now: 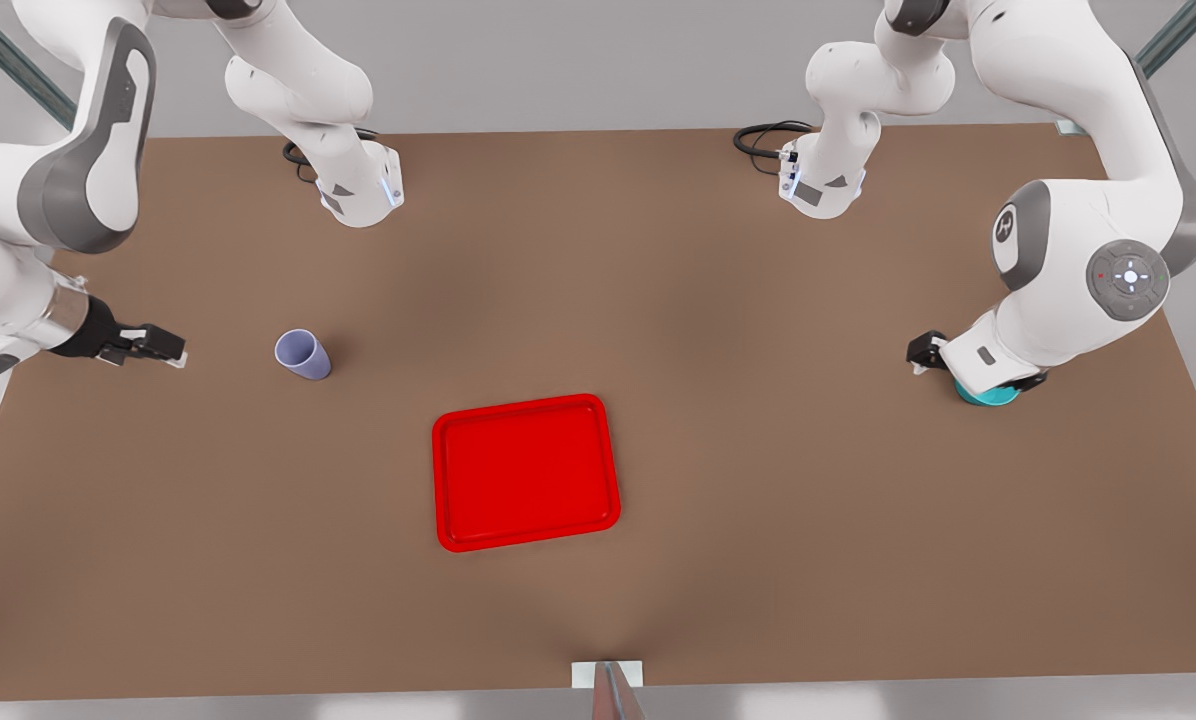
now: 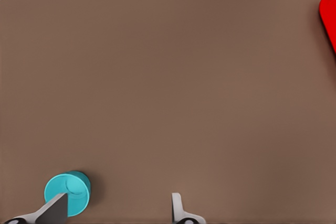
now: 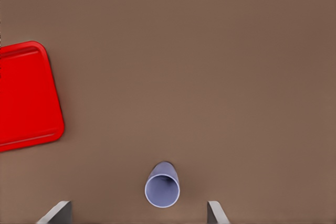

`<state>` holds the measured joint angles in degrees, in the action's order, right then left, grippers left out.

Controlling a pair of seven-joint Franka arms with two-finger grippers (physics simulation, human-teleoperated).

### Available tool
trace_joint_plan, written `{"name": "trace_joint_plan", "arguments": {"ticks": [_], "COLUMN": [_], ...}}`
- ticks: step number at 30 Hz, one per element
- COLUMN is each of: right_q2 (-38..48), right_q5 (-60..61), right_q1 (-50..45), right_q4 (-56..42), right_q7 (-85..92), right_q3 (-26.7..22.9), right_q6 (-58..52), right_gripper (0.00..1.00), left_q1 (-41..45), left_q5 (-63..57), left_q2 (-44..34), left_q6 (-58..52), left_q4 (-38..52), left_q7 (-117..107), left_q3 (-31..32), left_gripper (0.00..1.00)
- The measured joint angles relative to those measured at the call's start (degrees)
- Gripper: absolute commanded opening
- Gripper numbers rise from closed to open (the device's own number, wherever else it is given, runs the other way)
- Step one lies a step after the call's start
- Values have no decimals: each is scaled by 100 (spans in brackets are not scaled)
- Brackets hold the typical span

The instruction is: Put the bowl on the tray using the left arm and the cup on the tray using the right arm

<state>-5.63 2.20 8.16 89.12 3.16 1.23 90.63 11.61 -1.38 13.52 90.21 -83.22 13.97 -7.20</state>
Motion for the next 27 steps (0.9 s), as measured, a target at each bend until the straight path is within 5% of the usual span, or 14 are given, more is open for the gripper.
{"name": "trace_joint_plan", "arguments": {"ticks": [2, 6, 10, 27], "right_q2": [5, 9, 0, -9], "right_q5": [0, 0, 0, 0], "right_q1": [-32, 11, 2, 5], "right_q4": [0, 0, 0, -8], "right_q7": [0, 0, 0, 0], "right_q3": [0, 0, 0, 0], "right_q6": [4, -11, -2, 13], "right_gripper": [100, 100, 100, 100], "left_q1": [-263, -2444, -3369, -3587], "left_q5": [-7, 359, 782, 962], "left_q2": [149, 1698, 1810, 2432], "left_q6": [6, 837, 827, 1574], "left_q4": [-261, -353, -844, -1206], "left_q7": [8, 913, 3176, 3940], "left_q3": [-39, -36, -45, -115], "left_gripper": [100, 100, 100, 100]}}
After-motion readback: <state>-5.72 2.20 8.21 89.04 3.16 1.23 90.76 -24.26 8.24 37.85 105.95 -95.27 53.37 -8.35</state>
